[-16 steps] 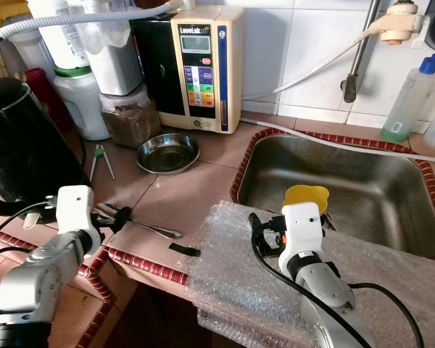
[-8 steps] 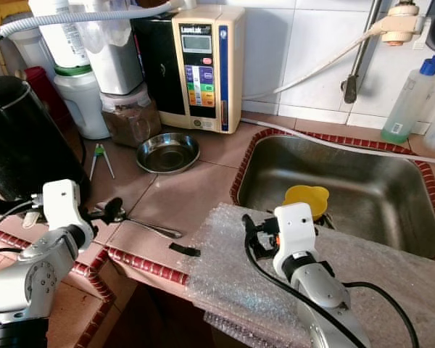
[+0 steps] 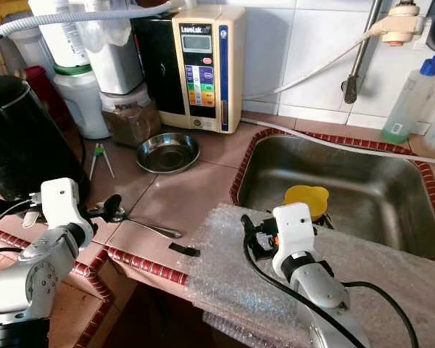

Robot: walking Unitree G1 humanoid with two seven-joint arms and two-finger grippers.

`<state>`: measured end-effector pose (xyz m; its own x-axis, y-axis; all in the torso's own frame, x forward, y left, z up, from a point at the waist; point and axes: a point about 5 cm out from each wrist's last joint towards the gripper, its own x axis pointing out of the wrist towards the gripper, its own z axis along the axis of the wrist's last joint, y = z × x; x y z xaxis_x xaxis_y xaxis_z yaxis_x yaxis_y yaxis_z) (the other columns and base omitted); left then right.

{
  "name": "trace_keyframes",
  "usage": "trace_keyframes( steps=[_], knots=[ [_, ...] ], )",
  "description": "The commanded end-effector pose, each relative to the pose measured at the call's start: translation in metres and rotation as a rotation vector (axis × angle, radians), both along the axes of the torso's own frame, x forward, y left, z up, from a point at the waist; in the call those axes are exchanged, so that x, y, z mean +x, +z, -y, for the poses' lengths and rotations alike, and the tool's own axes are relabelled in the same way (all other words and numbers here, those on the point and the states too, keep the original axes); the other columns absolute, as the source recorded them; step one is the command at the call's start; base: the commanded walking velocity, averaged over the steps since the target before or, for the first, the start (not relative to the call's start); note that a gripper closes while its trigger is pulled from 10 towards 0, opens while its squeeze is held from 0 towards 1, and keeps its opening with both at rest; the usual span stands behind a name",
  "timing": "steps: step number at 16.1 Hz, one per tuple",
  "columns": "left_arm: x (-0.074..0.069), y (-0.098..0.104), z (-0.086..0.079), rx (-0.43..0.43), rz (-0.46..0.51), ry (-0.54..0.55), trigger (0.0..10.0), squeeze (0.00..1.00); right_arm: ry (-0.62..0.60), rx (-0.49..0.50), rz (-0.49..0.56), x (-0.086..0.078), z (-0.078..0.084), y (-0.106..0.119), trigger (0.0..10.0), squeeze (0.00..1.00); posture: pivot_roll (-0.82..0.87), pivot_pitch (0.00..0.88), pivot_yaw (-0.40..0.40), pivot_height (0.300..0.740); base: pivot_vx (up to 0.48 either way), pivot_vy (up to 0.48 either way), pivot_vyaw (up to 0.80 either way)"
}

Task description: Kitchen organization

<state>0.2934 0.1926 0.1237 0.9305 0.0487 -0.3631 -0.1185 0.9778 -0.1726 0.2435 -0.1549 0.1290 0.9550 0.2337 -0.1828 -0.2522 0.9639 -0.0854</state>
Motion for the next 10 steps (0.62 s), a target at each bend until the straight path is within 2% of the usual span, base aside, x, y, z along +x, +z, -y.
trace_keyframes(
  steps=[1,4,5,7,8,9,10],
  knots=[
    [0.0,-0.001,-0.003,-0.003,-0.007,0.019,10.0,1.0,0.032,0.004,0.004,-0.002,-0.005,0.001,10.0,0.0,0.02,0.0,0.086,0.74,0.0,0.0,0.0],
    [0.003,-0.013,0.003,-0.019,-0.072,0.012,10.0,1.0,0.109,0.032,0.017,-0.008,-0.015,0.005,10.0,0.0,0.01,0.0,0.087,0.74,0.0,0.0,0.0],
    [0.004,-0.02,0.009,-0.056,-0.111,-0.013,10.0,1.0,0.124,0.028,0.015,-0.009,-0.016,0.004,10.0,0.0,0.01,0.0,0.085,0.74,0.0,0.0,0.0],
    [0.009,-0.024,0.019,-0.1,-0.121,-0.057,10.0,1.0,0.14,0.012,0.014,-0.01,-0.018,0.004,10.0,0.0,0.0,0.0,0.085,0.74,0.0,0.0,0.0],
    [0.012,-0.026,0.026,-0.163,-0.137,-0.079,10.0,1.0,0.142,0.009,0.014,-0.01,-0.017,0.004,10.0,0.0,0.0,0.0,0.085,0.74,0.0,0.0,0.0],
    [0.013,-0.027,0.032,-0.201,-0.148,-0.1,4.6,0.62,0.141,0.008,0.014,-0.01,-0.017,0.004,10.0,0.0,-0.01,0.0,0.086,0.74,0.0,0.0,0.0],
    [0.014,-0.028,0.039,-0.248,-0.159,-0.124,0.8,0.0,0.14,0.006,0.013,-0.011,-0.017,0.004,10.0,0.0,-0.01,0.0,0.086,0.74,0.0,0.0,0.0]
  ],
)
